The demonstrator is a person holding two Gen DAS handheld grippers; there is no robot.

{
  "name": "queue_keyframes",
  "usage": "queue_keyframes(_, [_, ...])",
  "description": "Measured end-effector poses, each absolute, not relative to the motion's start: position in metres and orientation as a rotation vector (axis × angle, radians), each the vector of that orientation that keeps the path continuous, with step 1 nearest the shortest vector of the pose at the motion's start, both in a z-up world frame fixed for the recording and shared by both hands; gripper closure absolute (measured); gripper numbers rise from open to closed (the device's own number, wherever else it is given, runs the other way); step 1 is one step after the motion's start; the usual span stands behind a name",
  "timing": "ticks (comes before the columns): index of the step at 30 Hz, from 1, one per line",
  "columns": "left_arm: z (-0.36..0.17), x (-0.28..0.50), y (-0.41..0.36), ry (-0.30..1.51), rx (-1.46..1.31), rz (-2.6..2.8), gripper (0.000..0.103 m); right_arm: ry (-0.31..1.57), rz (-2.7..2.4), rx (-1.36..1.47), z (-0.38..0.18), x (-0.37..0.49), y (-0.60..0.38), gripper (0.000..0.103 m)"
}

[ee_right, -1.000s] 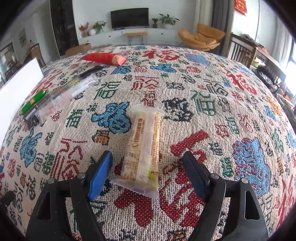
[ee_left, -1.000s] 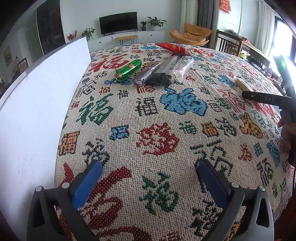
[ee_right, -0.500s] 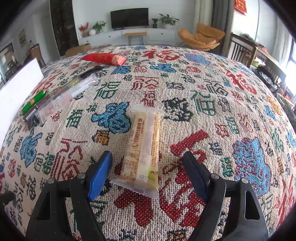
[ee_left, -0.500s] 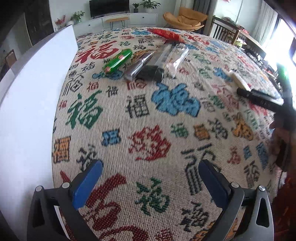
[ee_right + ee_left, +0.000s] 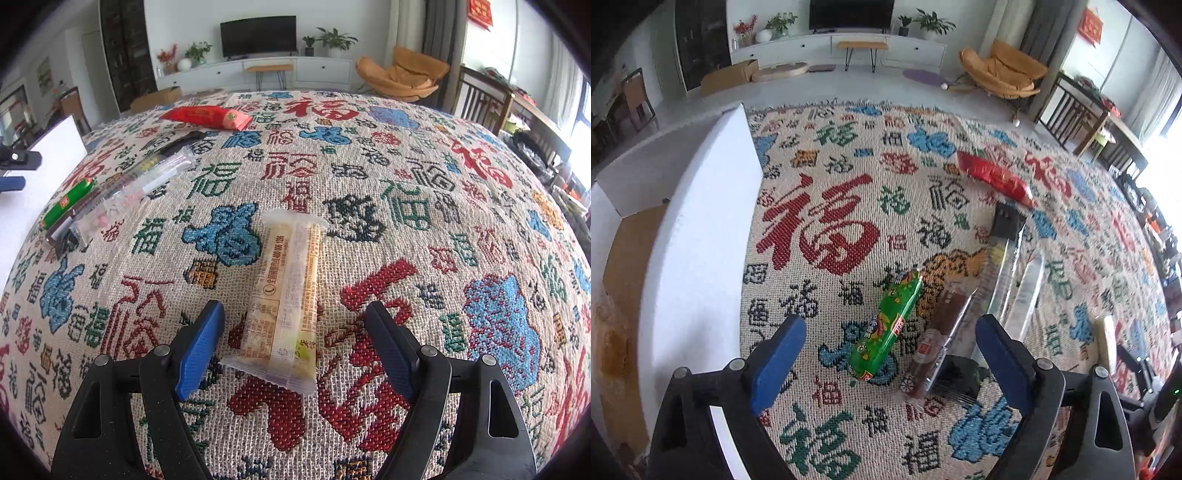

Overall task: Organize snacks
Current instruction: 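Grasp and lift the green-wrapped sausage with the left tool while the right tool stays at the wafer packet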

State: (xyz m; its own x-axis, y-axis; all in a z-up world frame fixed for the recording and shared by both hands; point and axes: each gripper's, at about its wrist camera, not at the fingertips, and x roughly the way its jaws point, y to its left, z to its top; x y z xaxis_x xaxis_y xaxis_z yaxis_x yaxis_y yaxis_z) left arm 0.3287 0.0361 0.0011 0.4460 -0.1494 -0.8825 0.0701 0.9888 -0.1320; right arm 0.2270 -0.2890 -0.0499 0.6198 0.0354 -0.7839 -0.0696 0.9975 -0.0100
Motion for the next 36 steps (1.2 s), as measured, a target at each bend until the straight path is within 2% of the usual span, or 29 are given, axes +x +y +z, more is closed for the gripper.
queue_keyframes(5, [-0.036, 0.333, 0.029, 1.146, -0.010, -0.148, 0.018, 0.900, 0.060, -0.041, -0.050, 0.227, -0.289, 0.022])
queue_keyframes(7, [-0.040, 0.332, 0.042, 1.129, -0.133, -0.169, 0.034, 0.900, 0.060, -0.041, -0.050, 0.227, -0.288, 0.022])
queue_keyframes(8, [-0.043, 0.332, 0.049, 1.140, -0.172, -0.150, 0.066, 0.901, 0.060, -0.041, -0.050, 0.227, -0.288, 0.022])
queue_keyframes(9, [-0.043, 0.331, 0.053, 1.133, -0.171, -0.129, 0.074, 0.901, 0.060, -0.041, -0.050, 0.227, -0.288, 0.022])
queue_keyframes(11, [-0.043, 0.328, 0.058, 1.132, -0.173, -0.111, 0.081, 0.900, 0.060, -0.042, -0.050, 0.227, -0.288, 0.022])
queue_keyframes(18, [-0.044, 0.286, 0.059, 1.131, -0.229, -0.077, 0.081, 0.901, 0.060, -0.041, -0.050, 0.227, -0.289, 0.022])
queue_keyframes(27, [-0.034, 0.178, 0.036, 1.153, -0.306, -0.211, 0.081, 0.901, 0.060, -0.041, -0.050, 0.227, -0.289, 0.022])
queue_keyframes(31, [-0.039, 0.140, 0.021, 1.130, -0.228, -0.254, 0.080, 0.901, 0.060, -0.041, -0.050, 0.227, -0.289, 0.022])
queue_keyframes(34, [-0.038, 0.134, 0.015, 1.089, -0.182, -0.264, 0.072, 0.901, 0.060, -0.041, -0.050, 0.227, -0.289, 0.022])
queue_keyframes(36, [-0.038, 0.135, 0.012, 1.076, -0.167, -0.269, 0.057, 0.901, 0.061, -0.041, -0.050, 0.227, -0.289, 0.022])
